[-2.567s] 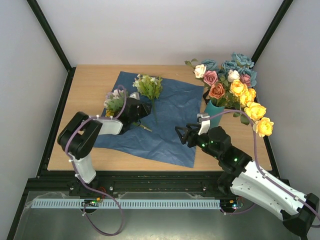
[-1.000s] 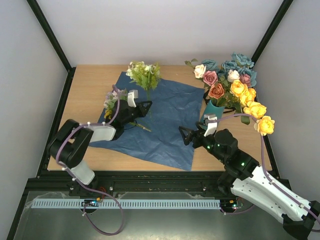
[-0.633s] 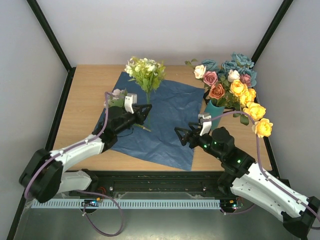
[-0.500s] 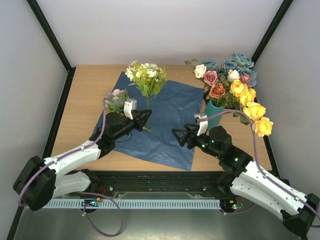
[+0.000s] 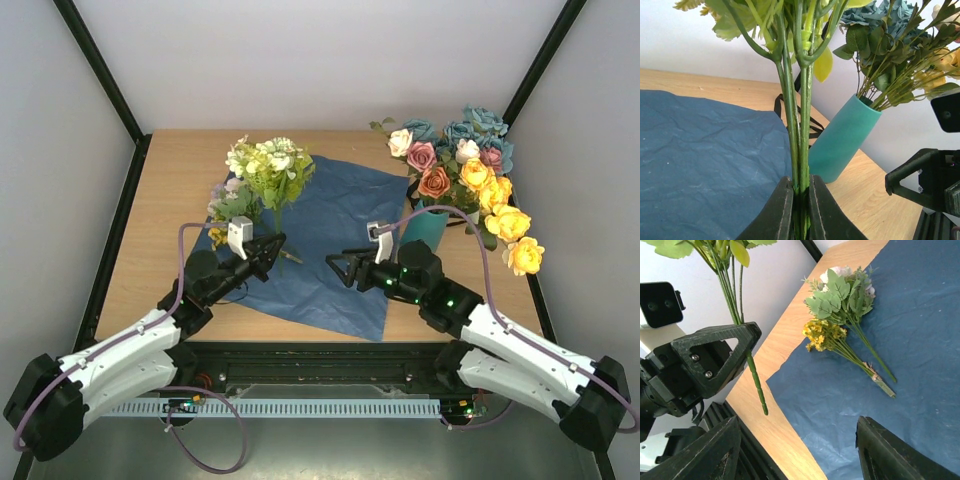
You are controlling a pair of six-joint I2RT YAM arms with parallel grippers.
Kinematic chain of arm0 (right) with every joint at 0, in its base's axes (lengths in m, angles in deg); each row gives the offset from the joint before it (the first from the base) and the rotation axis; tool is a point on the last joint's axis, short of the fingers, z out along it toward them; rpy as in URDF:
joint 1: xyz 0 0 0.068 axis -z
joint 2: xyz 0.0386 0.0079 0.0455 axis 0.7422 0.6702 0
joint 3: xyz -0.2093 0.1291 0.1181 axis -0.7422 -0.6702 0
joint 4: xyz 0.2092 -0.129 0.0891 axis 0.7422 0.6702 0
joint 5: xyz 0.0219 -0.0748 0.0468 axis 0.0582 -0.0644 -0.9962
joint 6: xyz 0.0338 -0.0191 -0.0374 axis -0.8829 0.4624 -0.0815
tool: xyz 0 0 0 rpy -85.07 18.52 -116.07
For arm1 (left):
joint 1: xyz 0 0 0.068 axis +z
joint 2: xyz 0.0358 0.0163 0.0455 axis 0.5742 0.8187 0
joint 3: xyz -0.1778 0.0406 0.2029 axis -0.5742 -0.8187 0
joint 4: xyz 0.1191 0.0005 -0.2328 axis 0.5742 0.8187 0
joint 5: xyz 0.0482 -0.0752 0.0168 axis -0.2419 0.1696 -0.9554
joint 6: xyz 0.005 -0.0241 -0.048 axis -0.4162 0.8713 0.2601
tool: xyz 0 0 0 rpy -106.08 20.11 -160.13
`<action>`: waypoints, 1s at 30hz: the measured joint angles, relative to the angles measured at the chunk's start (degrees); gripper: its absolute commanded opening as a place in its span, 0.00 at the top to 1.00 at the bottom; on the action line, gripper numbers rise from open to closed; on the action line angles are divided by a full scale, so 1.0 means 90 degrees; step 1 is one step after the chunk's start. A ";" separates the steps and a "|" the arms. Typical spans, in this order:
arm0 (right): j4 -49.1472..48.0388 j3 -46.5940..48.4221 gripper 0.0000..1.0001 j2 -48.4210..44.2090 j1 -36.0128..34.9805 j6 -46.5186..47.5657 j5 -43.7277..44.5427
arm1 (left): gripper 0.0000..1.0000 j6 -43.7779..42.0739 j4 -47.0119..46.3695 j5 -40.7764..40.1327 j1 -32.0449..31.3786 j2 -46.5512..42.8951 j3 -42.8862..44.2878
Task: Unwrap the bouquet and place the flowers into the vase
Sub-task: Insert the fake flower into the vase.
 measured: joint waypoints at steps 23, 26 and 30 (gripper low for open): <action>-0.1365 0.1326 0.56 0.1945 -0.0663 -0.0129 0.0364 | 0.98 -0.0056 -0.0520 0.0797 -0.0012 -0.0163 -0.0199; -0.1535 0.1484 0.58 0.2084 -0.0670 -0.0119 0.0384 | 0.98 -0.0061 -0.0563 0.0908 -0.0015 -0.0170 -0.0199; -0.1678 0.1605 0.62 0.2254 -0.0673 -0.0114 0.0389 | 0.98 -0.0063 -0.0631 0.1027 -0.0017 -0.0182 -0.0199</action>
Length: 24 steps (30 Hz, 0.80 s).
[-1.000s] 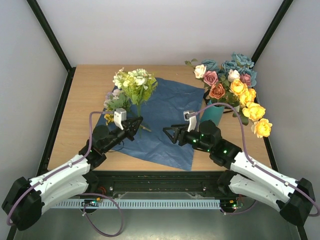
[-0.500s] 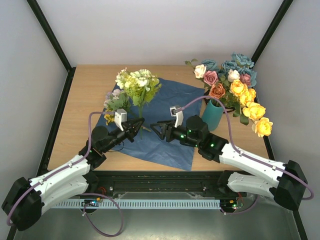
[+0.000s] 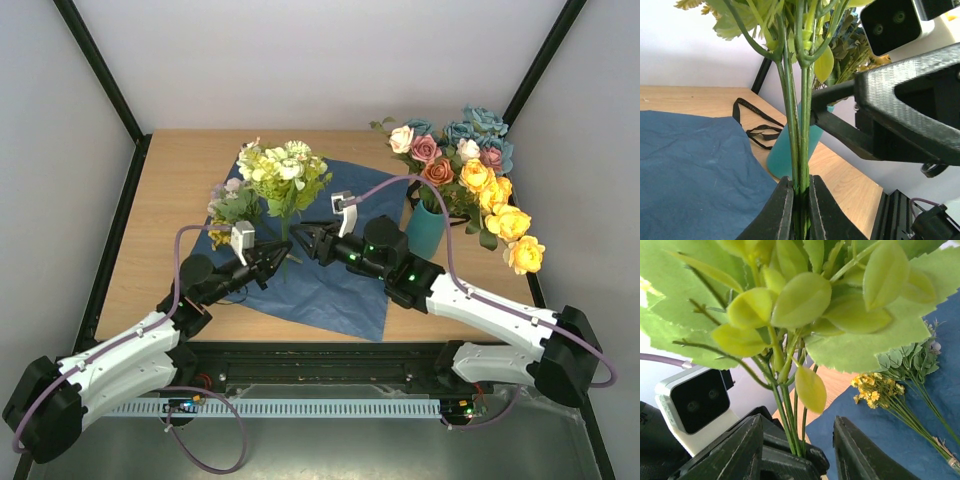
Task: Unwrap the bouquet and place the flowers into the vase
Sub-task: Insert the fake flower into the vase.
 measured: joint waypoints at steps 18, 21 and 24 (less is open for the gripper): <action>-0.0350 0.0015 0.66 0.0369 -0.0005 0.0138 -0.0051 | 0.98 -0.0085 -0.0010 0.0308 -0.0068 0.0041 0.0000; -0.0420 0.0012 0.65 0.0372 -0.0005 0.0138 -0.0068 | 0.98 -0.0117 -0.0010 0.0328 -0.0068 0.0041 0.0000; -0.0486 0.0012 0.63 0.0379 -0.0007 0.0134 -0.0097 | 0.98 -0.0138 -0.0019 0.0355 -0.0068 0.0044 0.0000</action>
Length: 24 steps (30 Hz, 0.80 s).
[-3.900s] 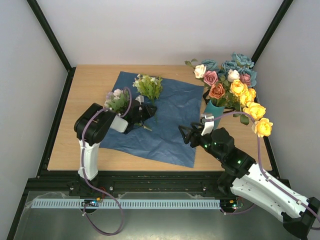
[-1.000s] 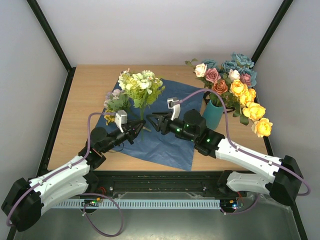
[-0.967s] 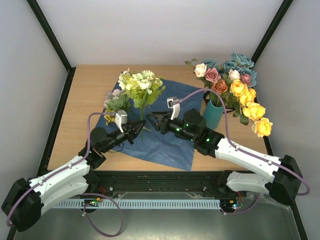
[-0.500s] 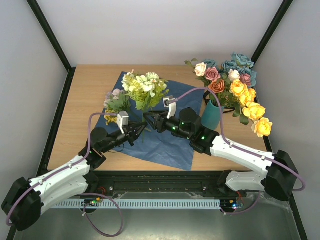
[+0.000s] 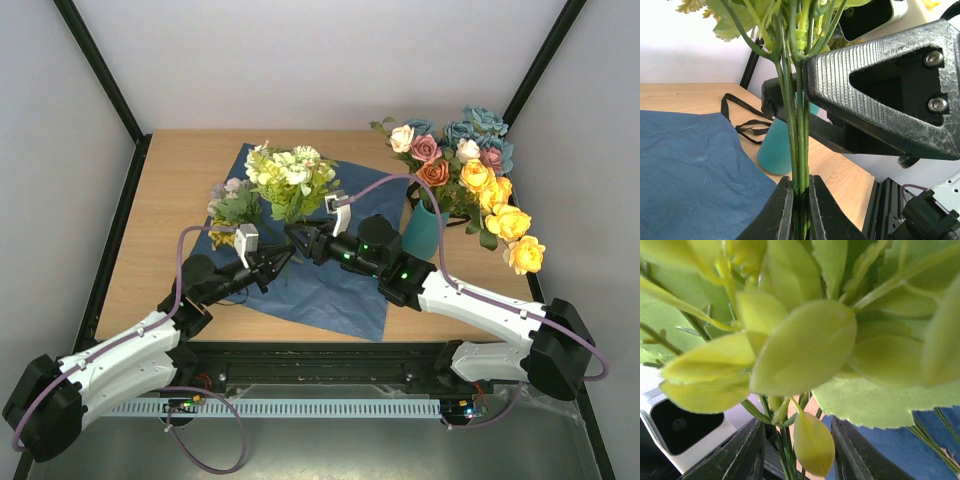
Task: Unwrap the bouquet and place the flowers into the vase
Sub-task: Insert the fake flower into the vase.
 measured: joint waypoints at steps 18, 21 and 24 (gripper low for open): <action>-0.0347 -0.0257 0.99 -0.0034 -0.0005 0.0325 0.0068 | 0.50 -0.0119 0.0029 -0.0058 -0.0095 -0.0041 0.0002; -0.0415 -0.0510 0.99 -0.0253 -0.0005 0.0772 0.0345 | 0.42 -0.0172 0.0066 -0.0199 -0.0095 -0.0087 0.0002; -0.0415 -0.0551 0.99 -0.0415 -0.0005 0.1401 0.0661 | 0.23 -0.0172 0.0117 -0.0381 -0.0095 -0.0151 0.0002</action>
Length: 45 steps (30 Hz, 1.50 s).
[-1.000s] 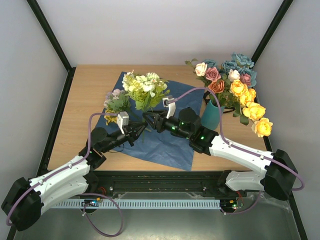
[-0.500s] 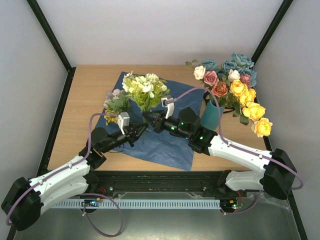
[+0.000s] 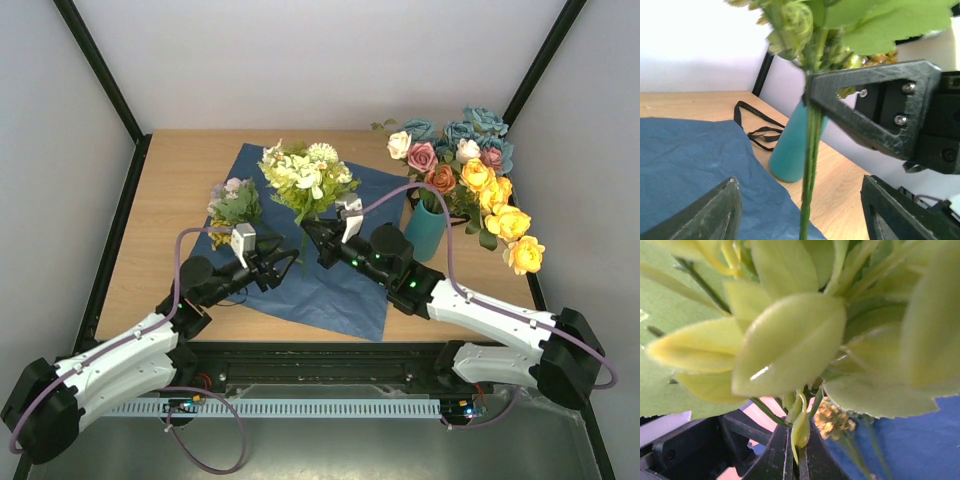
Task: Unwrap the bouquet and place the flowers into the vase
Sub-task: Insert the fake flower into the vase.
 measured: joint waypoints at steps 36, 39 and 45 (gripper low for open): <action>-0.2108 -0.1698 0.99 -0.2205 0.1107 0.5634 0.4116 | 0.00 -0.0010 0.0328 -0.1107 0.0000 -0.0206 0.0000; -0.2227 -0.1807 0.99 -0.2356 0.1304 0.5515 0.4109 | 0.01 -0.0007 0.0340 -0.1105 0.0000 -0.0206 0.0000; -0.2608 -0.2076 0.99 -0.2492 0.1440 0.5491 0.4017 | 0.00 -0.0002 0.0338 -0.1098 0.0000 -0.0197 0.0000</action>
